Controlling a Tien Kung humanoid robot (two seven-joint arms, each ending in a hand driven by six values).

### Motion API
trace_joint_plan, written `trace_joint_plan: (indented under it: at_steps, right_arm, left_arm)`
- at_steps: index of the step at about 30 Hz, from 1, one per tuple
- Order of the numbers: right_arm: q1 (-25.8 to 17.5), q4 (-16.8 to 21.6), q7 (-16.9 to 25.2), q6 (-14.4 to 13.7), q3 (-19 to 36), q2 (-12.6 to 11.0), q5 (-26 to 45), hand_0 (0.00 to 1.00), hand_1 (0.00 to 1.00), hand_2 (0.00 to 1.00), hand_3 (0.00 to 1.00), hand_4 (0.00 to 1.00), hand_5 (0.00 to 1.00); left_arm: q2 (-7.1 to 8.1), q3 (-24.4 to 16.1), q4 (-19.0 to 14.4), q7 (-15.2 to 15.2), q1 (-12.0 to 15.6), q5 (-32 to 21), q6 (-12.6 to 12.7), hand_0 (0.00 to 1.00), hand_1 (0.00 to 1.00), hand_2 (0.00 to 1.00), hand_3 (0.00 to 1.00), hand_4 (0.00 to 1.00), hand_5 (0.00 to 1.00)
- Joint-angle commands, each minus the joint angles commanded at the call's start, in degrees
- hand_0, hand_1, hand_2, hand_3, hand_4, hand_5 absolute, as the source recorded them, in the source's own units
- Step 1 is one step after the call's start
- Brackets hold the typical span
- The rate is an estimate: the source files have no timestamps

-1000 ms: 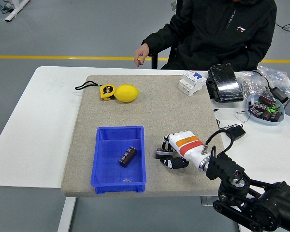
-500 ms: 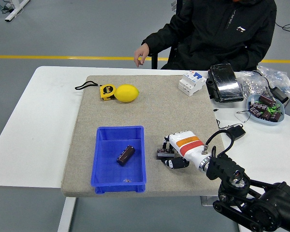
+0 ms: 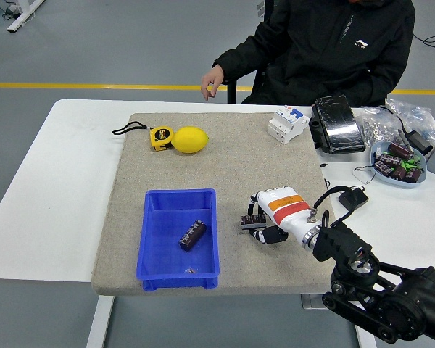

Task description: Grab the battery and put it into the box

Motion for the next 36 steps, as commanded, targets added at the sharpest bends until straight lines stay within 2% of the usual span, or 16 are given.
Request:
trace_joint_plan:
  at_steps: [16, 21, 22, 27, 28, 33, 34, 36]
  right_arm:
    - [0.3, -0.2, -0.2, 0.8, 0.0, 0.0, 0.1, 0.167, 0.285, 0.386, 0.479, 0.807, 0.077]
    - [0.3, -0.9, -0.4, 3.5, -0.3, 0.2, 0.7, 0.167, 0.285, 0.386, 0.479, 0.807, 0.077]
    - [0.1, -1.0, -0.3, 3.9, -0.4, 0.2, 0.9, 0.192, 0.348, 0.42, 0.487, 0.748, 0.13]
    - [-0.1, -0.9, -0.1, 5.0, -0.4, 0.4, 1.1, 0.192, 0.348, 0.42, 0.487, 0.748, 0.13]
    - [-0.1, -0.8, -0.2, 5.3, -0.3, 0.4, 1.1, 0.277, 0.408, 0.475, 0.502, 0.751, 0.219]
    - [0.2, -0.5, -0.2, 6.4, 0.0, 0.5, 1.1, 0.277, 0.408, 0.475, 0.502, 0.751, 0.219]
    - [0.3, -0.4, -0.2, 6.6, 0.1, 0.6, 1.1, 0.322, 0.435, 0.516, 0.523, 0.816, 0.25]
    - [0.4, -0.2, -0.2, 6.7, 0.3, 0.6, 1.0, 0.322, 0.435, 0.516, 0.523, 0.816, 0.25]
  left_arm:
    - [0.05, 0.0, 0.0, 0.0, 0.0, -0.1, 0.0, 0.726, 0.689, 0.652, 0.583, 0.628, 0.544]
    - [0.08, 0.1, 0.0, 0.1, -0.1, -0.3, 0.0, 0.726, 0.689, 0.652, 0.583, 0.628, 0.544]
    - [0.07, 0.1, 0.0, 0.0, -0.1, -0.3, 0.0, 0.726, 0.689, 0.652, 0.583, 0.627, 0.543]
    - [0.06, 0.0, 0.0, 0.1, 0.0, -0.2, 0.0, 0.726, 0.689, 0.652, 0.583, 0.627, 0.543]
    - [0.06, 0.0, 0.0, 0.2, 0.0, -0.1, 0.0, 0.726, 0.689, 0.652, 0.584, 0.628, 0.544]
    - [0.09, -0.1, 0.0, 0.2, -0.1, -0.1, 0.0, 0.726, 0.689, 0.652, 0.584, 0.628, 0.544]
    - [0.07, -0.1, 0.0, 0.2, -0.1, 0.0, 0.0, 0.728, 0.689, 0.652, 0.583, 0.628, 0.543]
    - [0.02, -0.2, -0.1, 0.3, -0.1, 0.1, 0.0, 0.728, 0.689, 0.652, 0.583, 0.628, 0.543]
